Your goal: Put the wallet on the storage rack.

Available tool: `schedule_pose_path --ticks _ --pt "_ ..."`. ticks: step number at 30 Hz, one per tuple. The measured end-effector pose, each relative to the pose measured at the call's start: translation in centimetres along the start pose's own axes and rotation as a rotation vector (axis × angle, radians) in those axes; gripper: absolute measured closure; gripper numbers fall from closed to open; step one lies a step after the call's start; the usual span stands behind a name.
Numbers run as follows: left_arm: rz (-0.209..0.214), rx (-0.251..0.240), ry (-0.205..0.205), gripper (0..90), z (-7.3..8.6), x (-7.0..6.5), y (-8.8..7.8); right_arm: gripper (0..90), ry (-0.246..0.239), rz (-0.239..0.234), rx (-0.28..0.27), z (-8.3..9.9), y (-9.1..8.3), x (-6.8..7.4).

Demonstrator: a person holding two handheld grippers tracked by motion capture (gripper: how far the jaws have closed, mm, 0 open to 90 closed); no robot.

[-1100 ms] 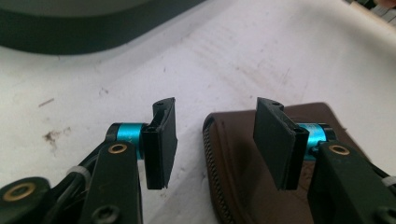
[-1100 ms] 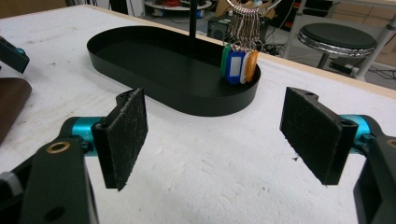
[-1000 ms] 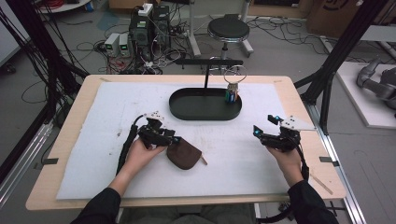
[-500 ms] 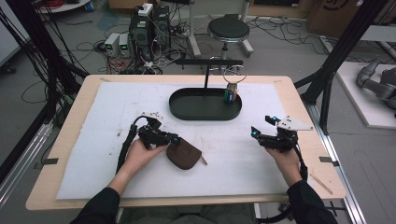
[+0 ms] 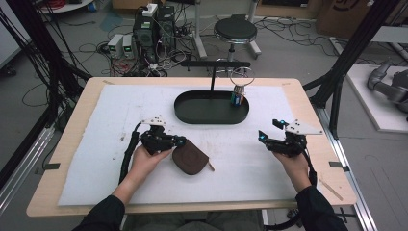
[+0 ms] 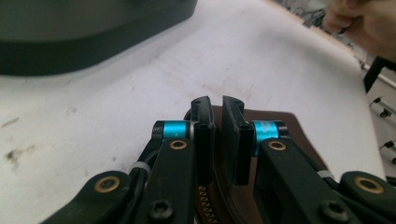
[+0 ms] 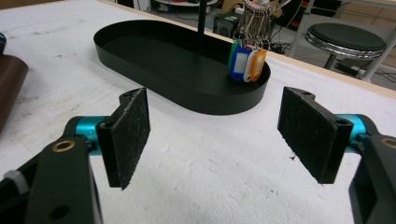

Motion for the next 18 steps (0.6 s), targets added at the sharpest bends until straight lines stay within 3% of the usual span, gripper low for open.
schedule_pose_path --ticks 1,11,18 --pt "0.002 -0.027 0.025 83.7 -0.2 -0.4 -0.2 25.6 -0.002 -0.001 -0.002 0.0 0.0 0.0" --pt "0.022 -0.151 0.100 85.4 -0.8 -1.8 -1.4 27.2 -0.025 -0.006 -0.028 -0.2 -0.2 0.4" --pt "0.022 -0.243 0.142 86.1 -1.4 -2.5 -2.6 27.2 -0.042 -0.066 -0.043 -0.8 0.0 1.3"
Point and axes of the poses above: each handheld gripper's, and its own axes: y roughly forward along the jaws, z roughly out of its underside, x roughly to its left, the point moved 1 cm from there along y, roughly forward along the jaws, and after that the axes turned 10 degrees about x, right-handed, at the moved point
